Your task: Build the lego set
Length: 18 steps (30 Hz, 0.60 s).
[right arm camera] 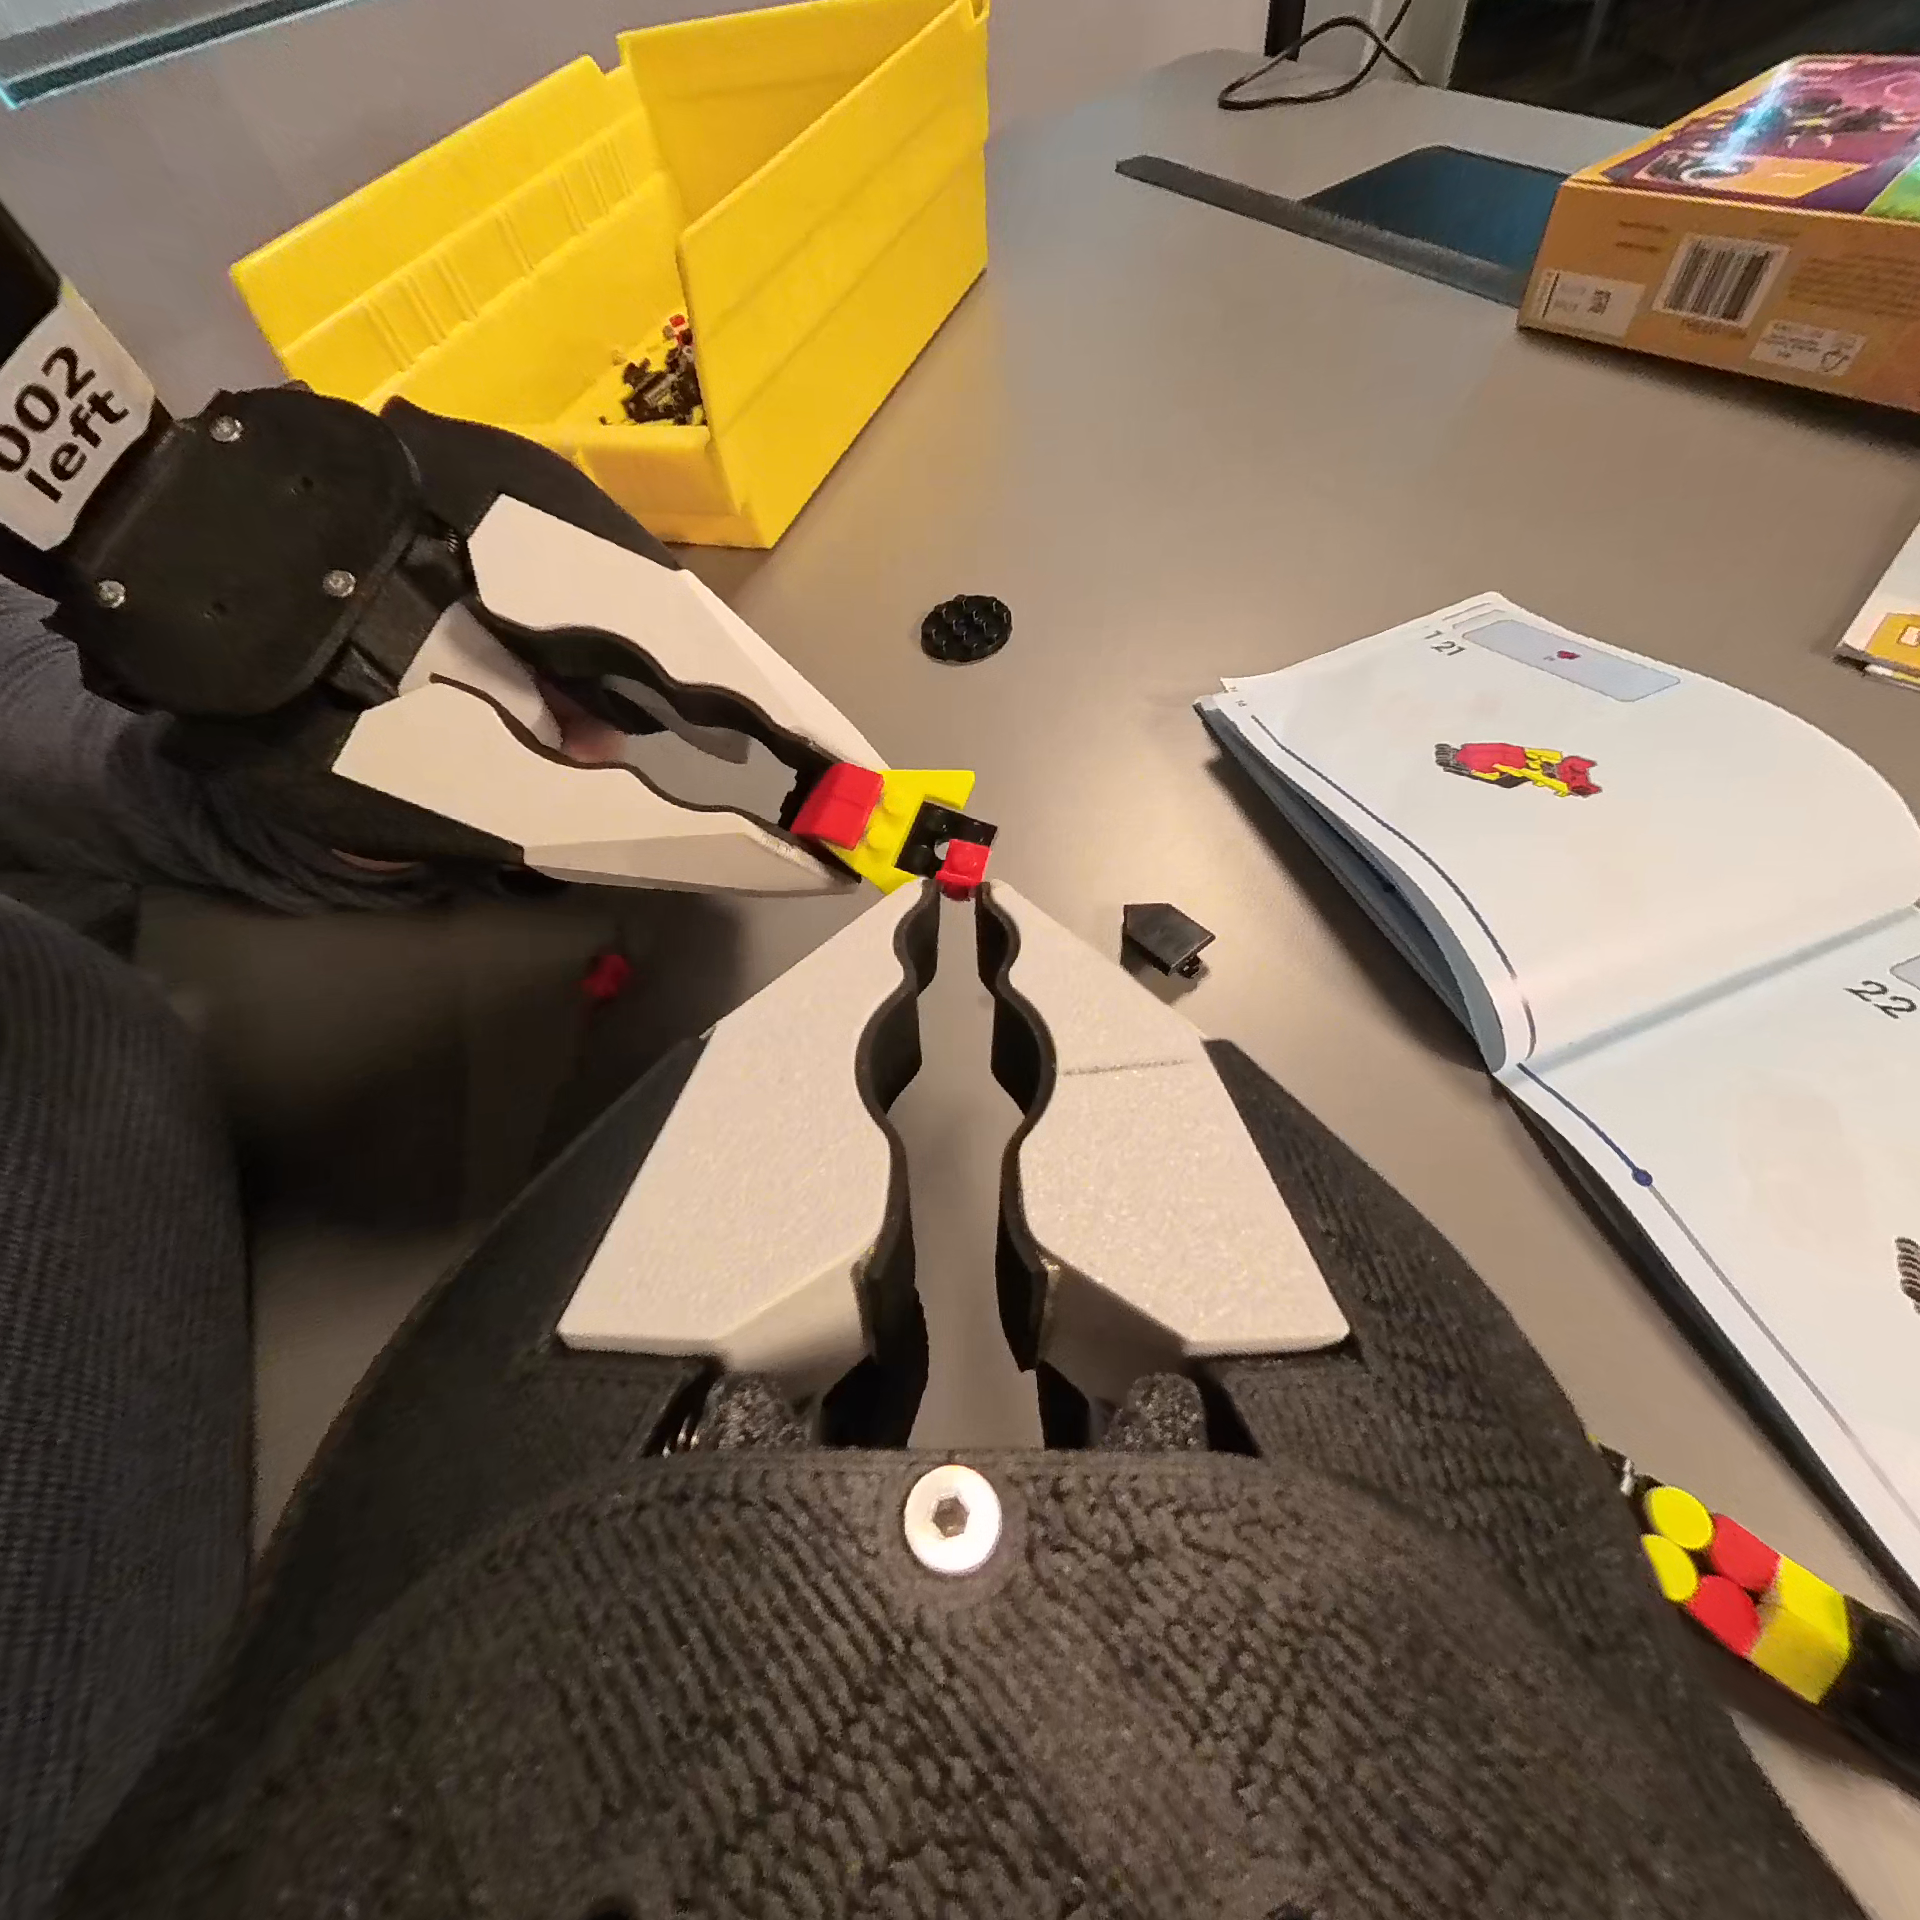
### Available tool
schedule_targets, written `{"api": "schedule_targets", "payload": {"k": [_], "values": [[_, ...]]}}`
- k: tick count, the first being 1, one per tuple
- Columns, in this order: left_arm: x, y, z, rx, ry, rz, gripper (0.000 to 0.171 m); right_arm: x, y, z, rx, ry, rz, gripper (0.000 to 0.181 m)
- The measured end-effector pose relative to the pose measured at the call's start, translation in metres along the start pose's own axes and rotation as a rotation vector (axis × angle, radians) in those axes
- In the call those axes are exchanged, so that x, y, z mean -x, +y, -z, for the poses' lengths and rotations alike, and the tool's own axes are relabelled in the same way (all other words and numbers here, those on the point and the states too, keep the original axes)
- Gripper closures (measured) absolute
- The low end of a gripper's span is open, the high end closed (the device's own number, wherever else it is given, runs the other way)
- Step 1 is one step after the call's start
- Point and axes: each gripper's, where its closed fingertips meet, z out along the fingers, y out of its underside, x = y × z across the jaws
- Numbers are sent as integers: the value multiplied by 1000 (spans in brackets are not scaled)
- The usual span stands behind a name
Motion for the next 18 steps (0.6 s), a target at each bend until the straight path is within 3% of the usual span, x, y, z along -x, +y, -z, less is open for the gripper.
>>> {"api": "schedule_targets", "payload": {"k": [5,10,18], "values": [[-2,6,-2,45,18,-13,155,-6,10,2,66,6,7,177],[-7,25,-4,173,82,4,155,-9,41,6,257,-27,20,177],[-19,43,-6,293,144,-8,155,-9,58,3,347,-3,79,177]]}}
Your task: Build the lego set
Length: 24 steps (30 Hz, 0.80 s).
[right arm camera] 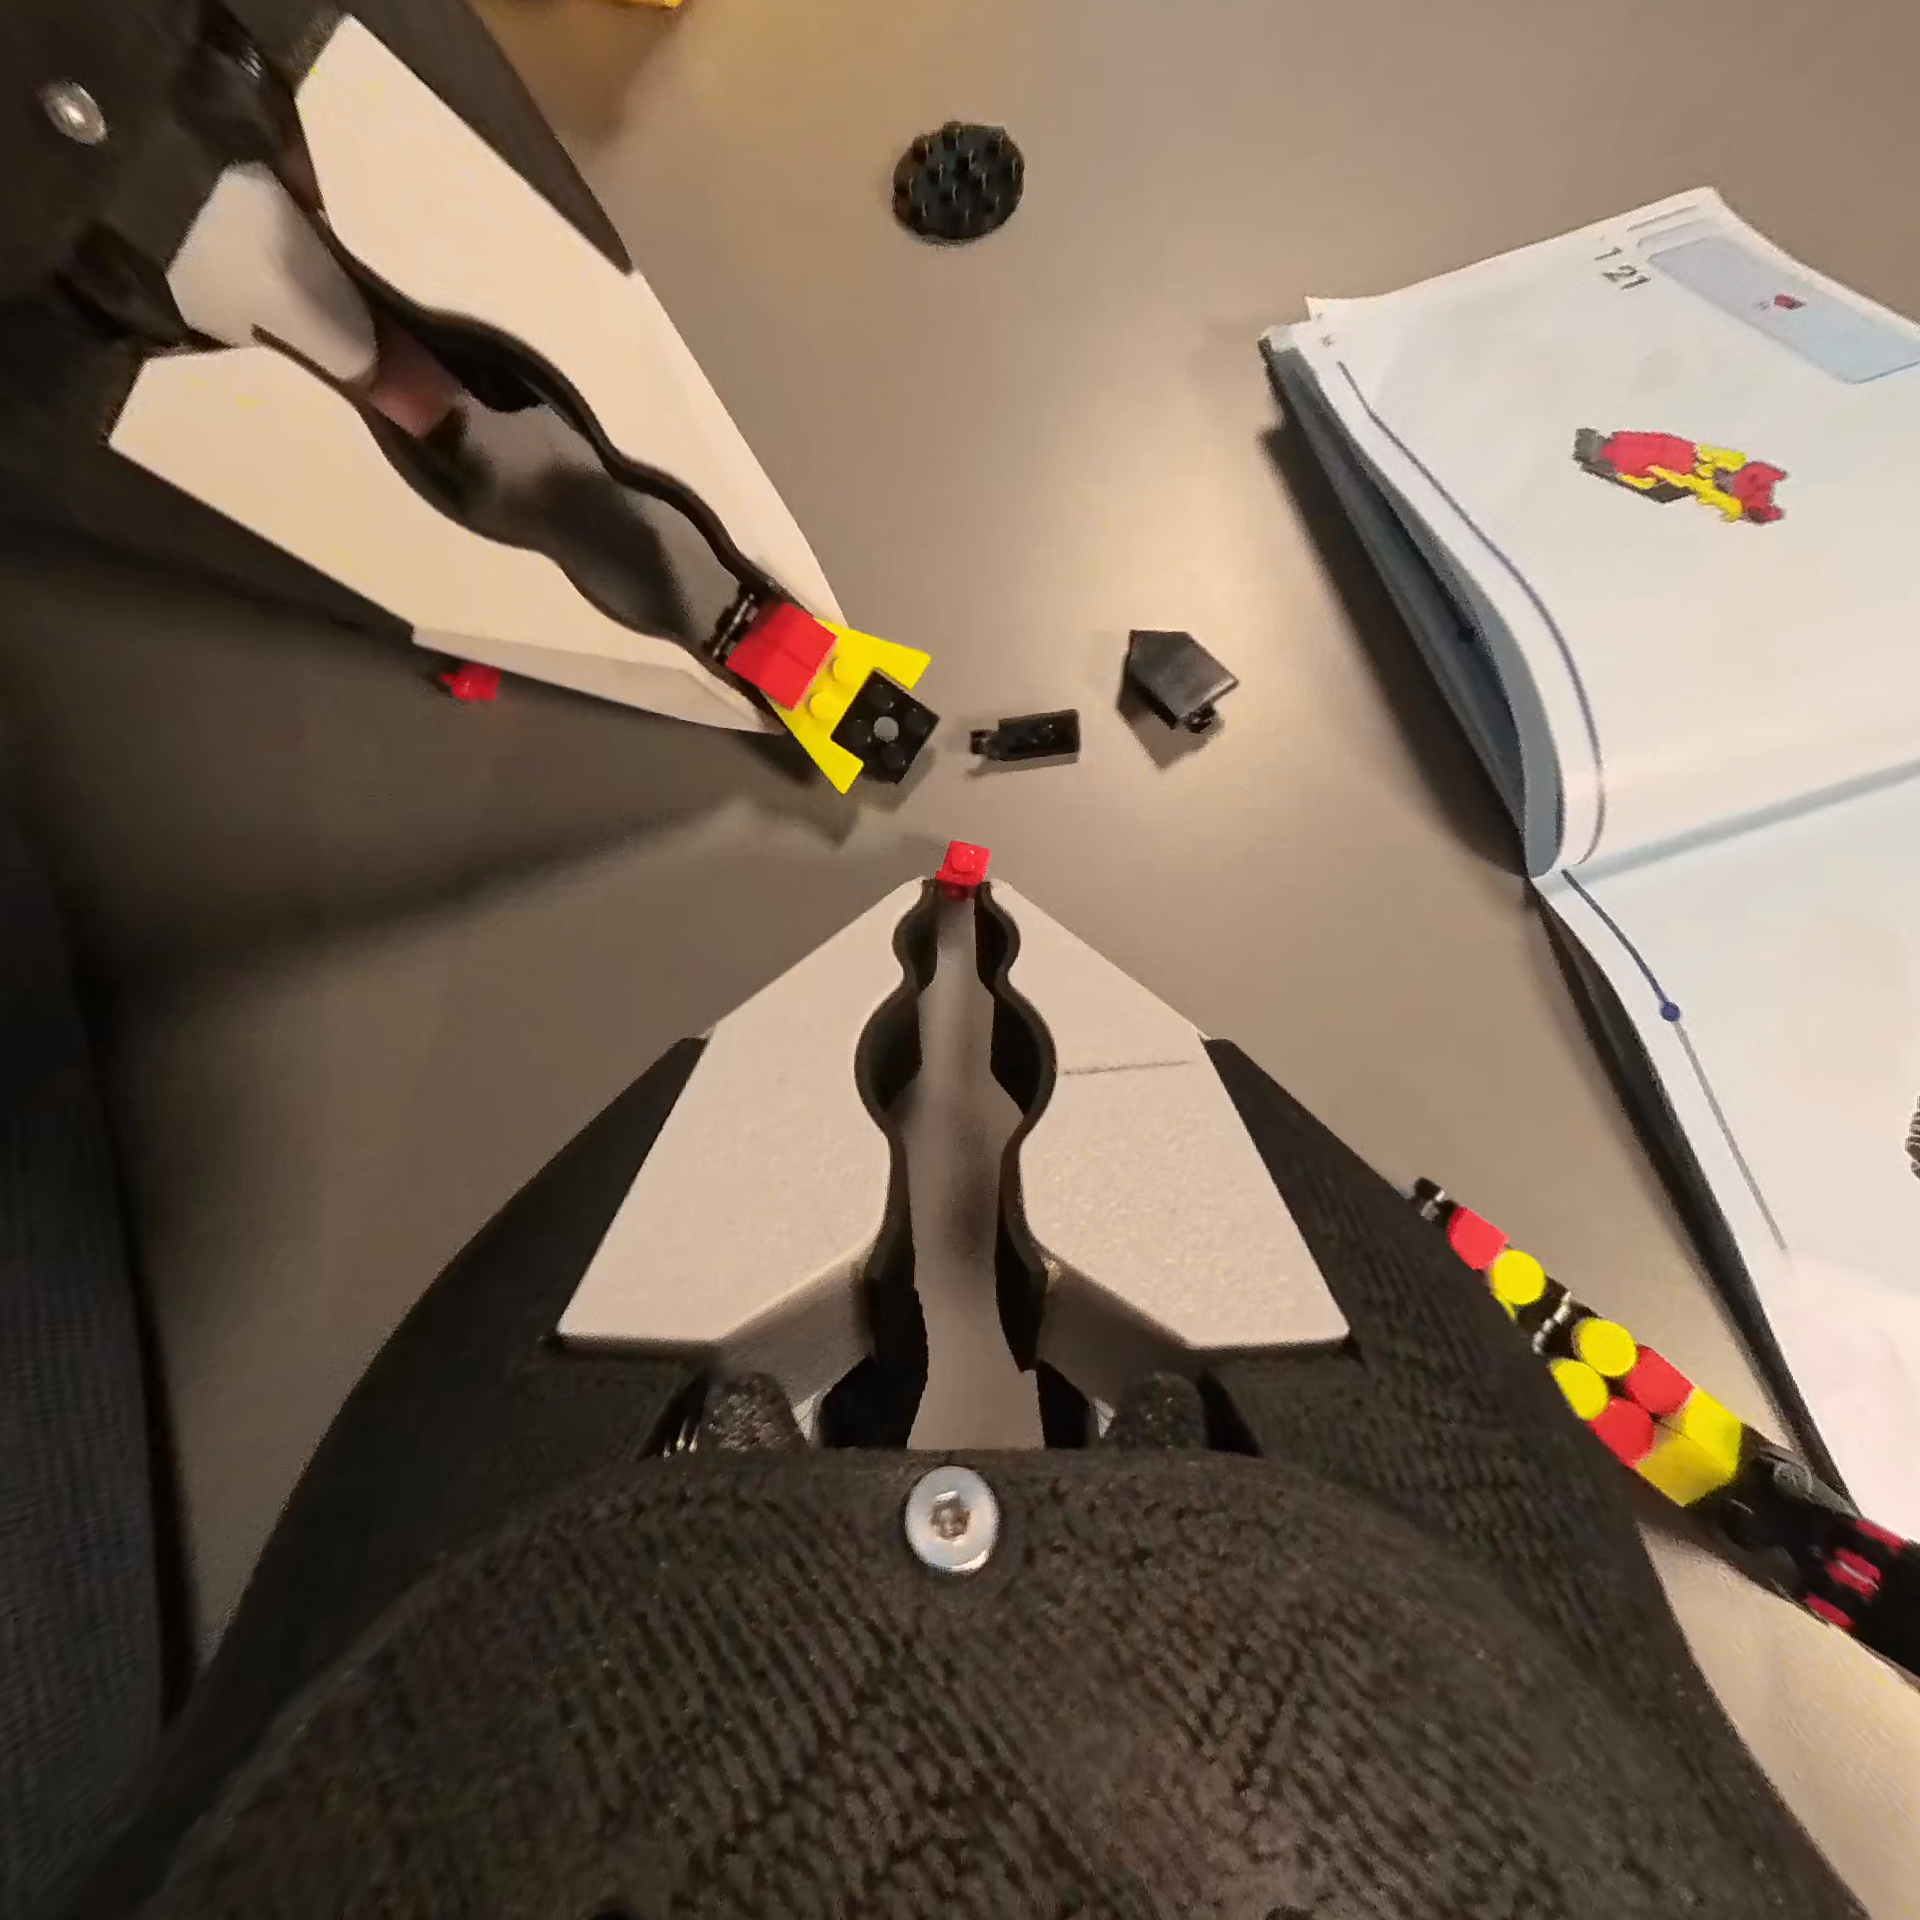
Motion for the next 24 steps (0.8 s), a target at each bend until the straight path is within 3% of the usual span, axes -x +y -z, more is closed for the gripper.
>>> {"api": "schedule_targets", "payload": {"k": [5,12,18,24], "values": [[-7,0,1,4,43,17,155,4,-2,-3,-10,-7,17,177],[-9,1,0,8,97,72,141,9,-10,0,-58,-29,16,177],[-12,0,-1,14,112,87,154,20,-17,-1,-85,-72,-2,177],[-14,-3,-5,27,68,143,155,18,-19,-1,-67,-41,-34,177]]}}
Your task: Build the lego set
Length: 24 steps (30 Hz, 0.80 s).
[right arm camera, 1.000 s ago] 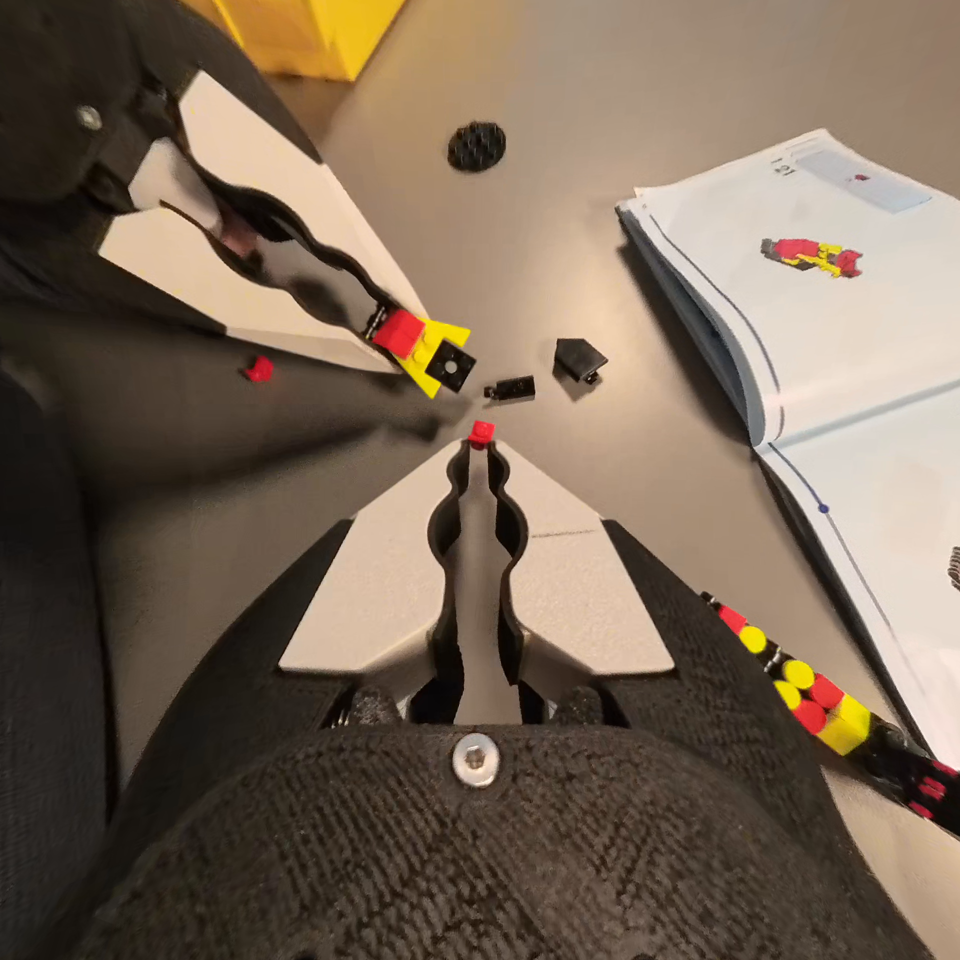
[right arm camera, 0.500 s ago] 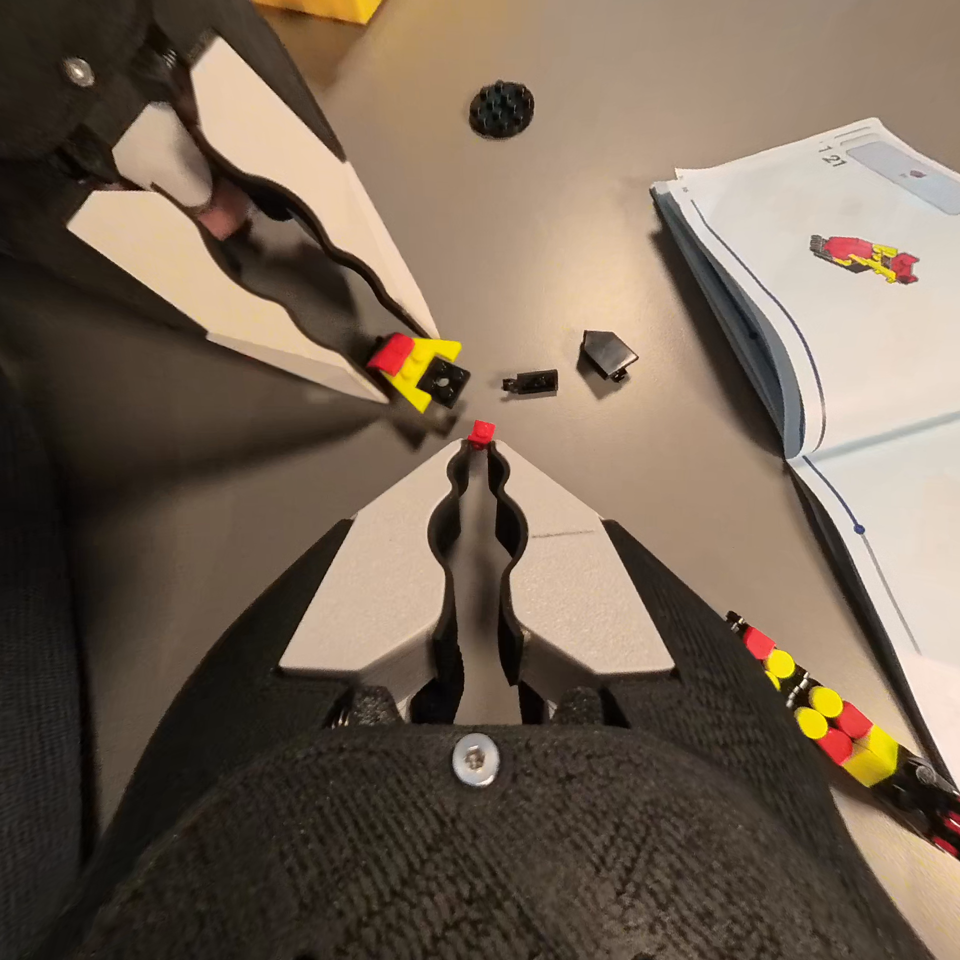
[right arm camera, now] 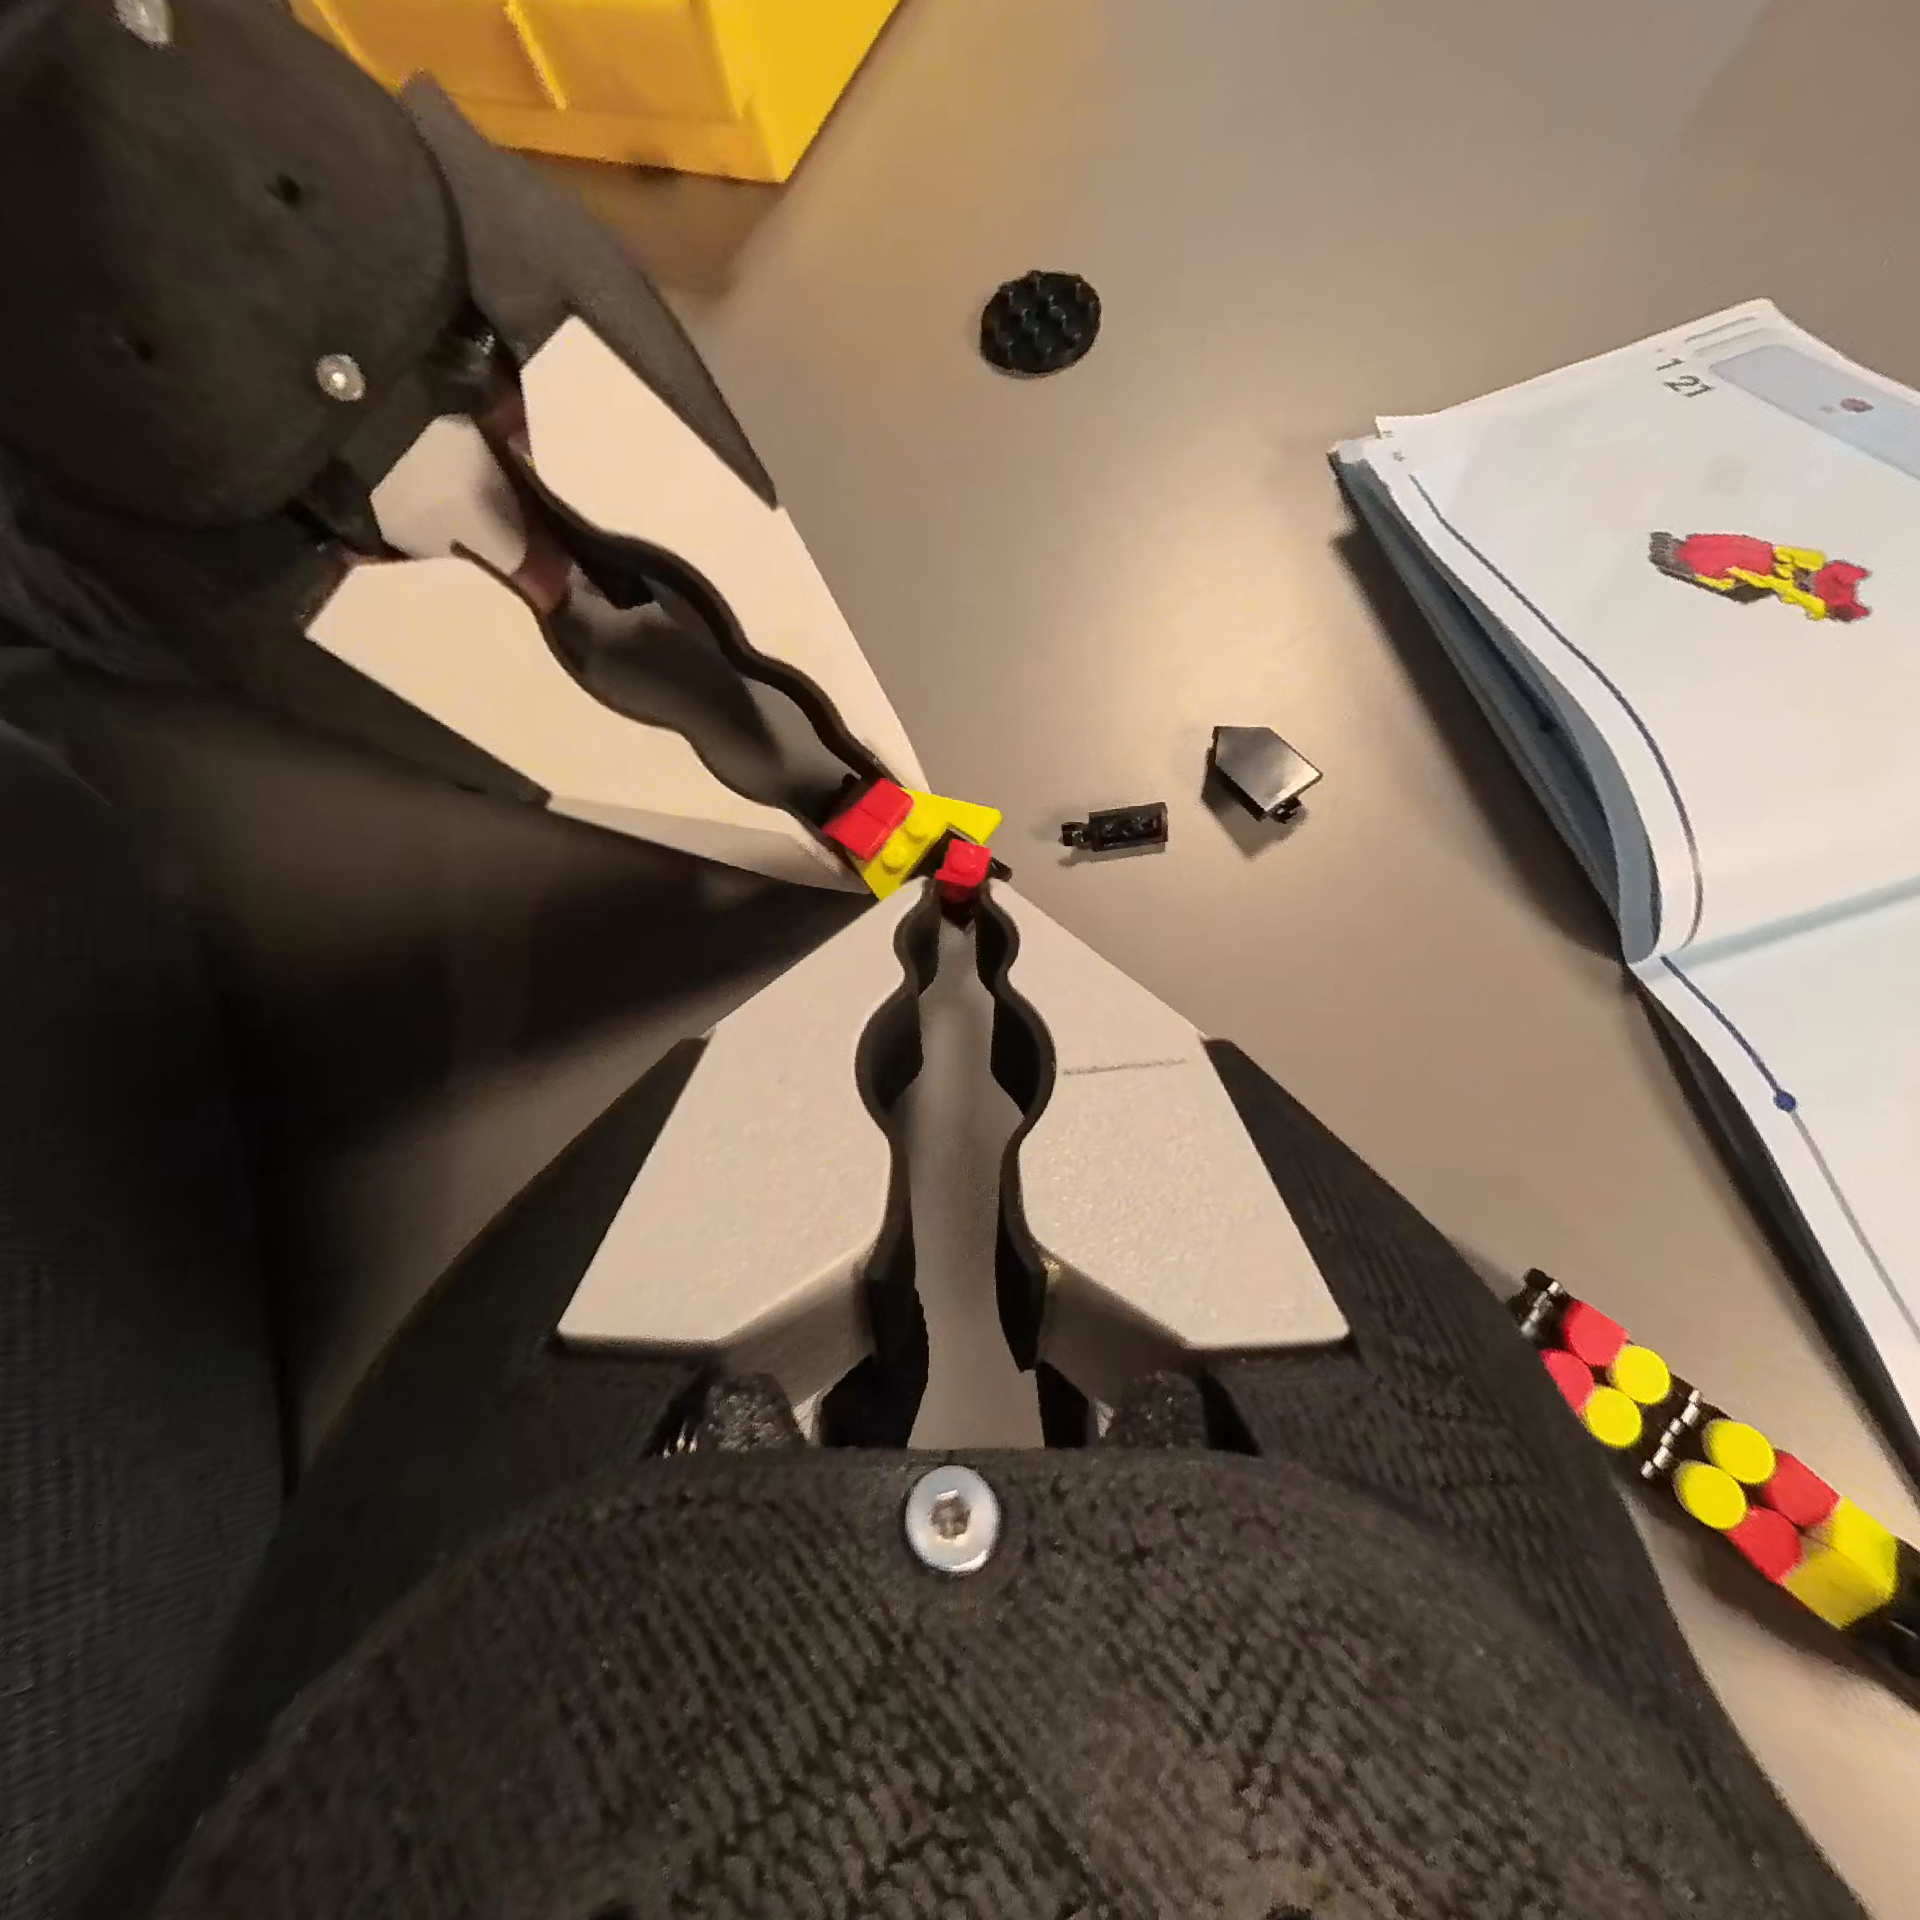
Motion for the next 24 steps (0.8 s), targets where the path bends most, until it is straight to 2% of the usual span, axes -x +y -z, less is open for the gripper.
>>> {"api": "schedule_targets", "payload": {"k": [8,10,17,20,24], "values": [[-1,-3,-2,-9,-64,-54,152,-3,2,4,10,24,16,177],[-3,-3,-2,-12,-39,-53,143,-3,2,5,16,28,18,177],[-11,-2,-1,-8,3,-51,143,-5,4,9,29,38,24,177],[-23,-2,-1,-3,74,-36,135,-6,4,12,31,42,32,177],[-34,-1,1,3,146,-53,131,-7,3,18,25,36,74,177]]}}
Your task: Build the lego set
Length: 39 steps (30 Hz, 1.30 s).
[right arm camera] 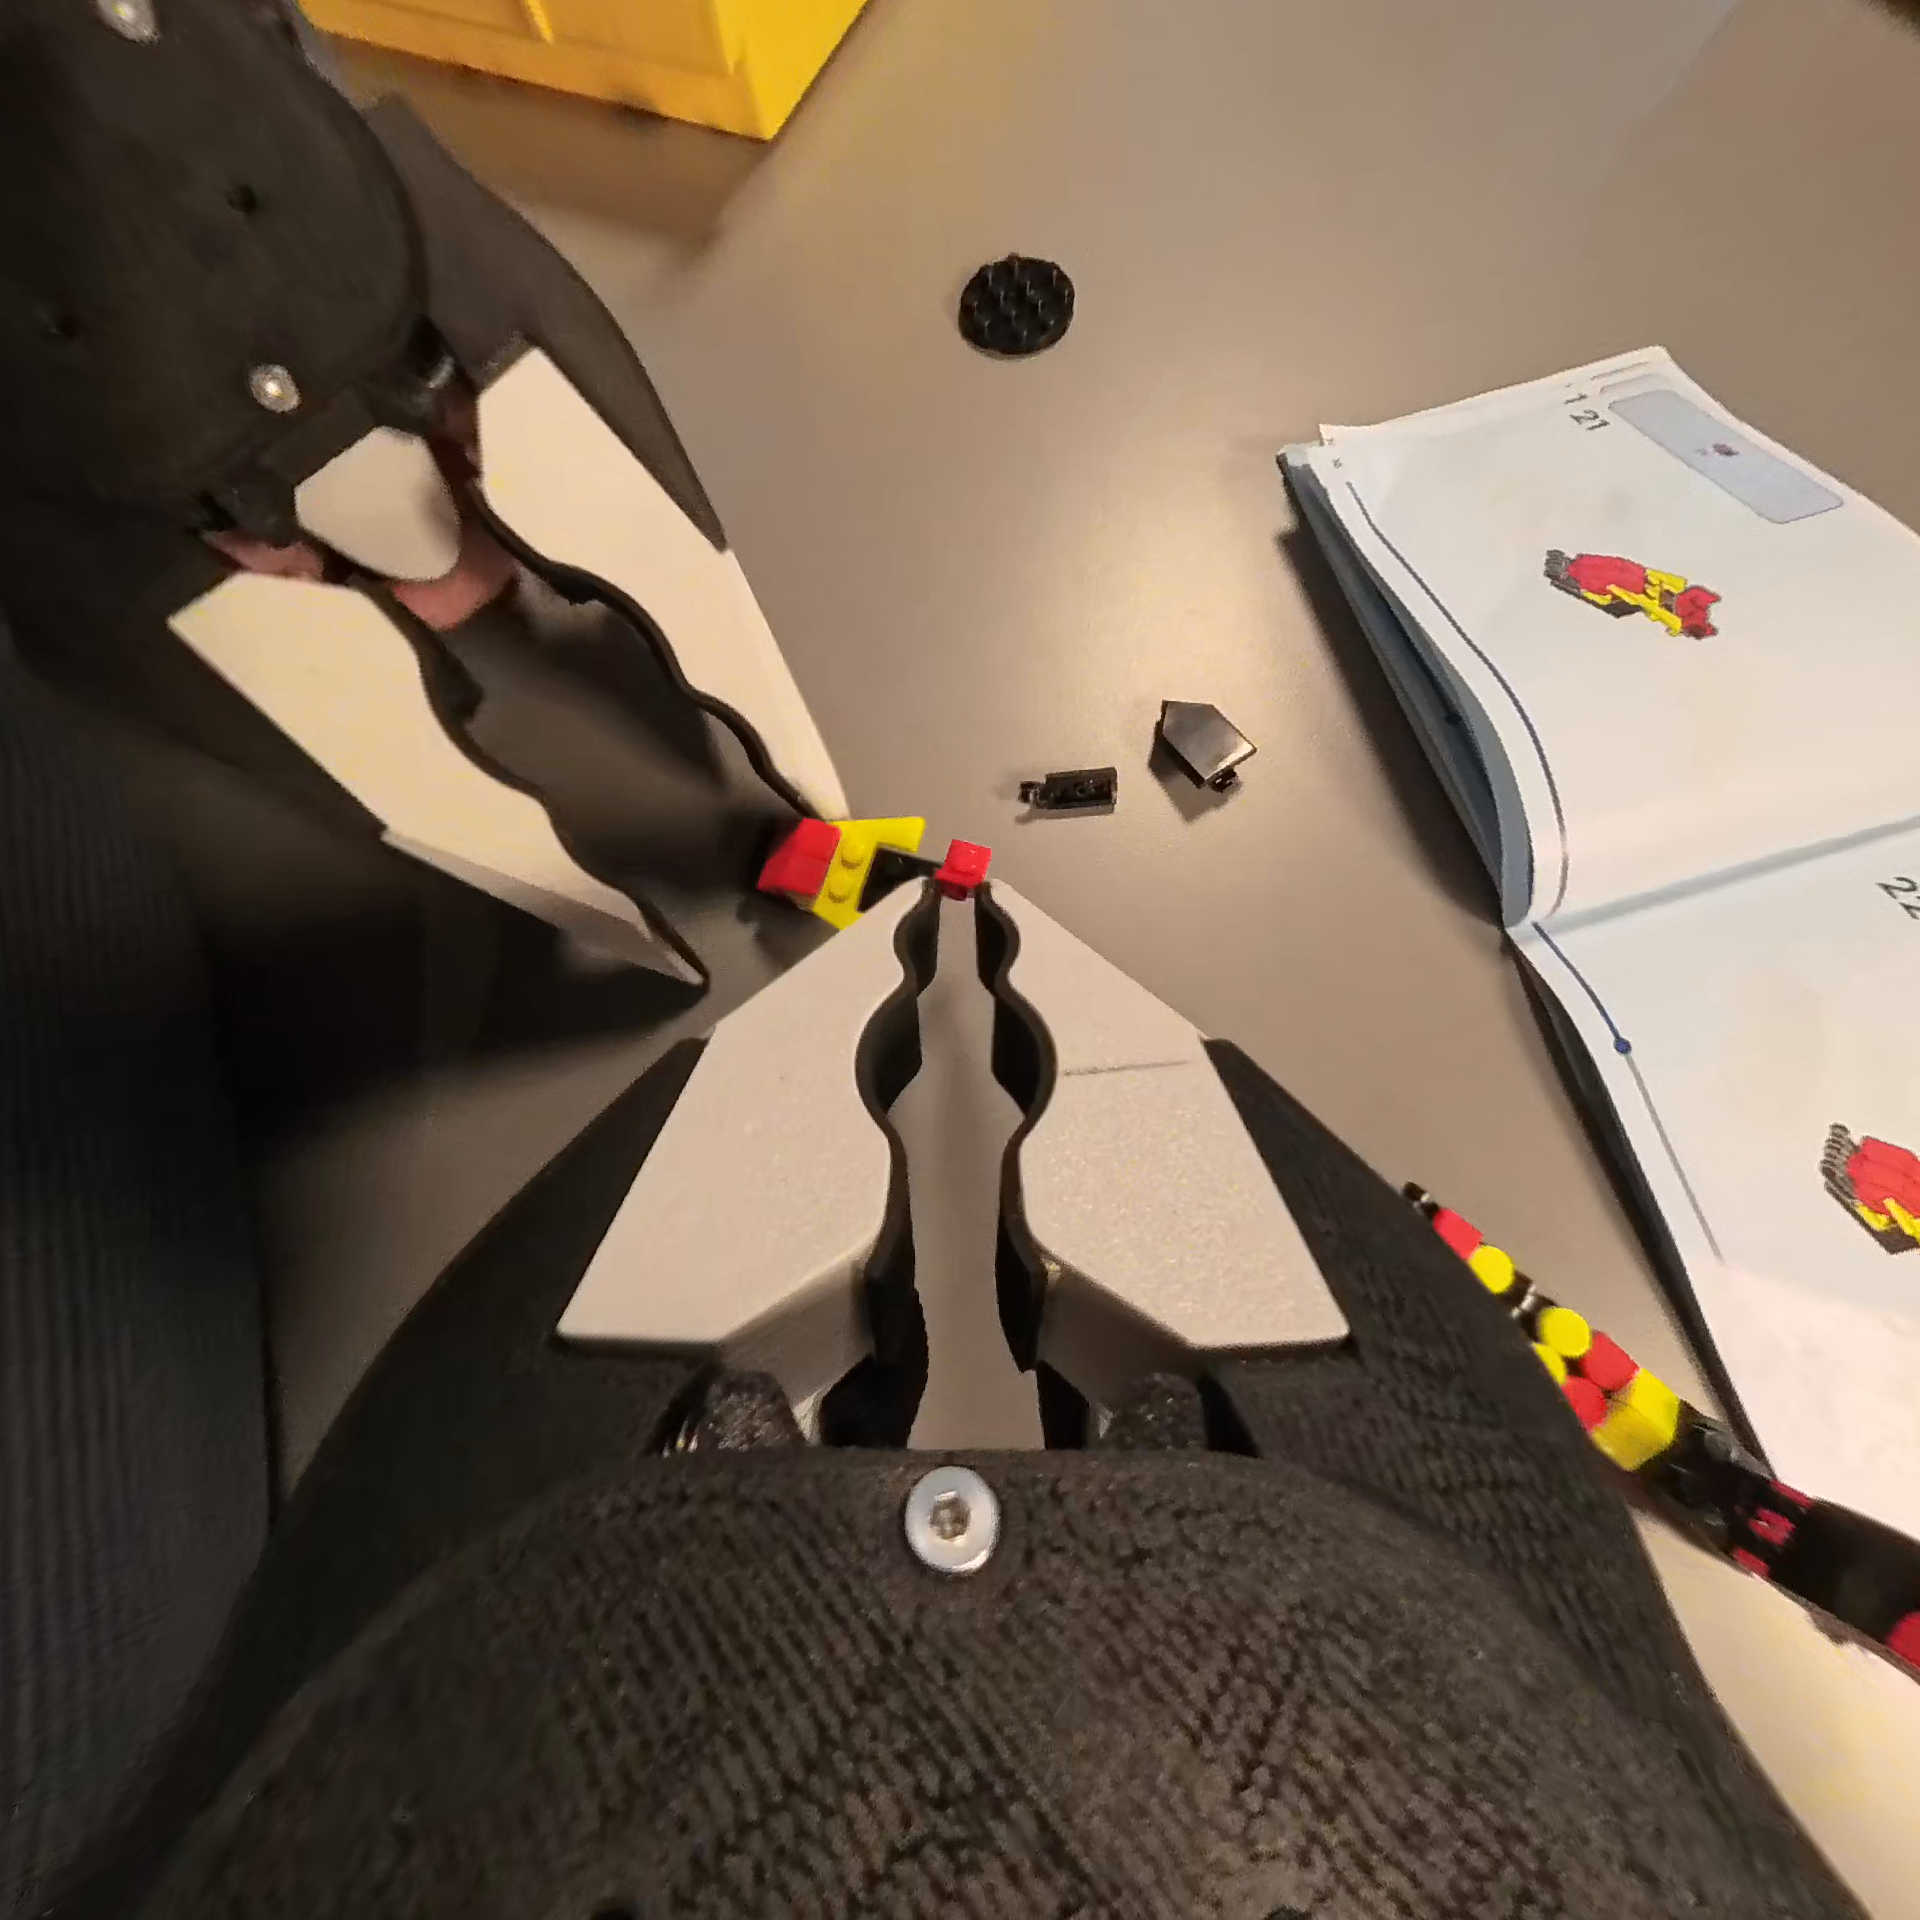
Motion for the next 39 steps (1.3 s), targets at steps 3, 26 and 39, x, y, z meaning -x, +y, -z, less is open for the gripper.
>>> {"api": "schedule_targets", "payload": {"k": [3,26,39], "values": [[4,-1,3,-13,5,-17,132,-3,3,5,6,6,19,177],[-7,-18,-3,-78,384,-297,103,15,15,20,-16,-171,222,177],[-9,-12,-15,2,454,-381,121,15,21,6,44,-194,230,177]]}}
